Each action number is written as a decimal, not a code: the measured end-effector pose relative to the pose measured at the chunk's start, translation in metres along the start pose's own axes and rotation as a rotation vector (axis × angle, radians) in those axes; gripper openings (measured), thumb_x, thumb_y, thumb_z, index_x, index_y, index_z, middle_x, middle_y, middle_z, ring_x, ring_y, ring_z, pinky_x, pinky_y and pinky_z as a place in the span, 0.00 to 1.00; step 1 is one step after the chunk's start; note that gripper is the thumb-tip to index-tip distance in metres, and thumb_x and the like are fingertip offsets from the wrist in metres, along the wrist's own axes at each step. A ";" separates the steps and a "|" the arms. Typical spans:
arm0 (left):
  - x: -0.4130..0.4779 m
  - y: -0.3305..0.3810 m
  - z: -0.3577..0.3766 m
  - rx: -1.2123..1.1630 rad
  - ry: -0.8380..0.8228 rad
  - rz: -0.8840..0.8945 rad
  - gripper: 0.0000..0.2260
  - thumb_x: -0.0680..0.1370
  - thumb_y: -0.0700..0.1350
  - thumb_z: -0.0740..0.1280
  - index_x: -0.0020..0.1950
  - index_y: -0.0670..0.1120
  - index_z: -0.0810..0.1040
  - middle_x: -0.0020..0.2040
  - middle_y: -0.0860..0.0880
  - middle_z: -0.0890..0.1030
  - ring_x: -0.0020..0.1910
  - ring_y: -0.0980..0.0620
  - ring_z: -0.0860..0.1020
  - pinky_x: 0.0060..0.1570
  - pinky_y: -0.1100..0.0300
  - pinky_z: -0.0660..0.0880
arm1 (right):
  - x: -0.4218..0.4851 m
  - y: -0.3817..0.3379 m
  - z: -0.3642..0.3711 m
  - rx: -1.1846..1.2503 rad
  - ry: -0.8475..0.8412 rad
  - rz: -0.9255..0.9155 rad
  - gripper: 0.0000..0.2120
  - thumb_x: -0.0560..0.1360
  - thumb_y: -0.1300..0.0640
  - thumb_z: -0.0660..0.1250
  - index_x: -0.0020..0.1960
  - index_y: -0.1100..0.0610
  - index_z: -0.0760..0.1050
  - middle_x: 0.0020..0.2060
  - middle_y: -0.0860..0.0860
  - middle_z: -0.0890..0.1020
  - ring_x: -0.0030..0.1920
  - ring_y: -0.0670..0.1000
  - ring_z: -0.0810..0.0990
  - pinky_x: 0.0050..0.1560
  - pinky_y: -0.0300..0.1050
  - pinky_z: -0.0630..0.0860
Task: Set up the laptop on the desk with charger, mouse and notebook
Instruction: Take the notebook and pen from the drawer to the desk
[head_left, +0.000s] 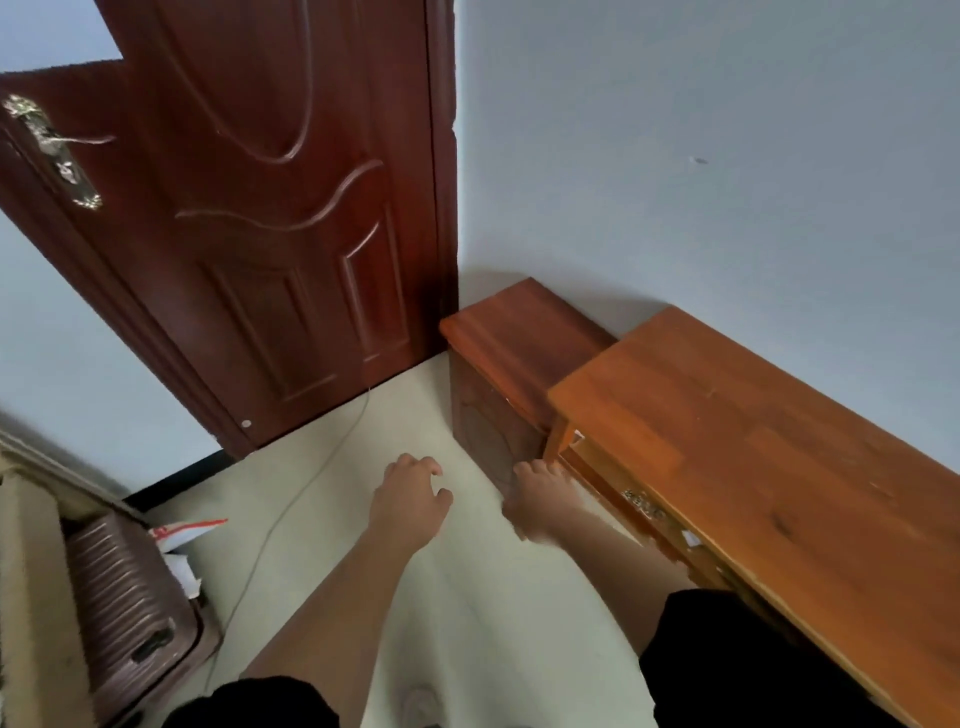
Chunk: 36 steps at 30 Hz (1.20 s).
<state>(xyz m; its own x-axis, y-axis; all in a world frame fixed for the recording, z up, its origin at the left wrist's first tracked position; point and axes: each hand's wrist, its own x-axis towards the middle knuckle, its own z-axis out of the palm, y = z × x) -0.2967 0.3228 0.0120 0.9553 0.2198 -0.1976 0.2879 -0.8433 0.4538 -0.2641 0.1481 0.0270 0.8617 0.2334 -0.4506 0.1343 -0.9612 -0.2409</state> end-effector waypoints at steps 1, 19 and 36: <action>0.020 -0.006 -0.008 0.006 -0.016 0.005 0.13 0.76 0.48 0.64 0.61 0.49 0.76 0.58 0.47 0.74 0.57 0.49 0.73 0.57 0.54 0.74 | 0.017 -0.010 -0.002 0.009 0.003 0.019 0.21 0.77 0.50 0.61 0.68 0.56 0.67 0.66 0.54 0.71 0.67 0.58 0.67 0.69 0.57 0.66; 0.346 -0.041 -0.062 0.110 -0.165 0.345 0.13 0.77 0.47 0.64 0.61 0.48 0.77 0.56 0.47 0.75 0.58 0.48 0.73 0.53 0.54 0.75 | 0.275 -0.074 -0.051 0.278 0.064 0.361 0.25 0.77 0.49 0.62 0.70 0.58 0.64 0.67 0.56 0.70 0.68 0.57 0.67 0.66 0.53 0.69; 0.511 -0.114 0.120 -0.147 -0.342 0.364 0.08 0.75 0.44 0.66 0.53 0.47 0.80 0.54 0.45 0.80 0.51 0.45 0.78 0.47 0.55 0.76 | 0.403 -0.042 0.098 0.640 0.281 0.810 0.22 0.78 0.49 0.60 0.69 0.59 0.68 0.67 0.57 0.73 0.66 0.57 0.71 0.64 0.49 0.70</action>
<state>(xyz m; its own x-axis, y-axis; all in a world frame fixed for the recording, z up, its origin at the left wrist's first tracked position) 0.1505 0.4723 -0.2444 0.9258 -0.2683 -0.2662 -0.0285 -0.7519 0.6587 0.0292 0.2969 -0.2290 0.6721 -0.5603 -0.4841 -0.7396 -0.5400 -0.4018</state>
